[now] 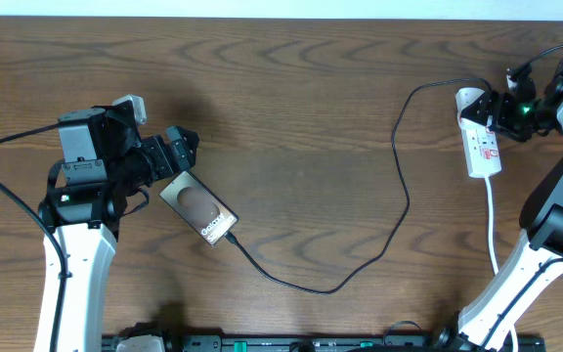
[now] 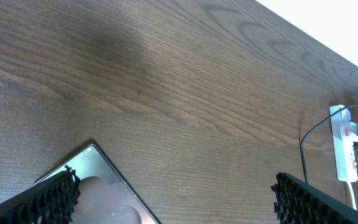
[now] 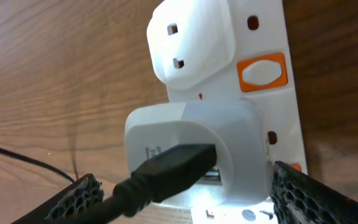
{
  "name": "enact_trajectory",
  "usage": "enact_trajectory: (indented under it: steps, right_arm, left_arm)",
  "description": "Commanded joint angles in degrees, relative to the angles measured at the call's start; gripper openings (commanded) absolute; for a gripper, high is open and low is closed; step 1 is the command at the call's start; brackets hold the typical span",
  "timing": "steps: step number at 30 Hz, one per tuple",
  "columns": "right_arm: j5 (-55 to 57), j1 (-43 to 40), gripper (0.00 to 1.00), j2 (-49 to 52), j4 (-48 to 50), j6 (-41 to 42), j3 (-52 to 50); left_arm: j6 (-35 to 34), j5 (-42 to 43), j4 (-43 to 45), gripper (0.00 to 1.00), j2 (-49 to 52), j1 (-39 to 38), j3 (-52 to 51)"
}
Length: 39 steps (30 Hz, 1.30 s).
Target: Plug charger to phone and switch on socket
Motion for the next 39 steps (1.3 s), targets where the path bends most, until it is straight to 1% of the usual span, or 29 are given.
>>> enact_trajectory:
  steps: [1, 10, 17, 24, 33, 39]
  right_arm:
    - [-3.34, 1.66, 0.84, 1.36, 0.11, 1.51, -3.21]
    - [-3.32, 2.08, 0.83, 1.36, 0.31, 1.68, -5.09]
    - [1.57, 1.49, 0.81, 0.94, 0.44, 2.58, -3.69]
    - [4.92, 0.46, 0.82, -3.08, -0.11, 2.95, -2.34]
    - [4.83, 0.57, 0.83, -3.91, -0.37, 2.95, -2.34]
    - [1.92, 0.57, 0.83, -3.91, -0.17, 2.91, -2.36]
  left_arm:
    - [1.01, -0.76, -0.07, 0.98, 0.33, -0.13, 1.11]
    - [1.01, -0.74, -0.07, 0.98, 0.33, -0.13, 1.07]
    - [1.01, -0.74, -0.07, 0.99, 0.33, -0.13, 1.07]
    - [1.01, -0.74, -0.09, 0.98, 0.33, -0.13, 1.07]
    - [1.01, -0.74, -0.35, 0.98, 0.33, -0.13, 1.07]
    - [1.03, -0.76, -0.33, 0.98, 0.33, -0.13, 1.07]
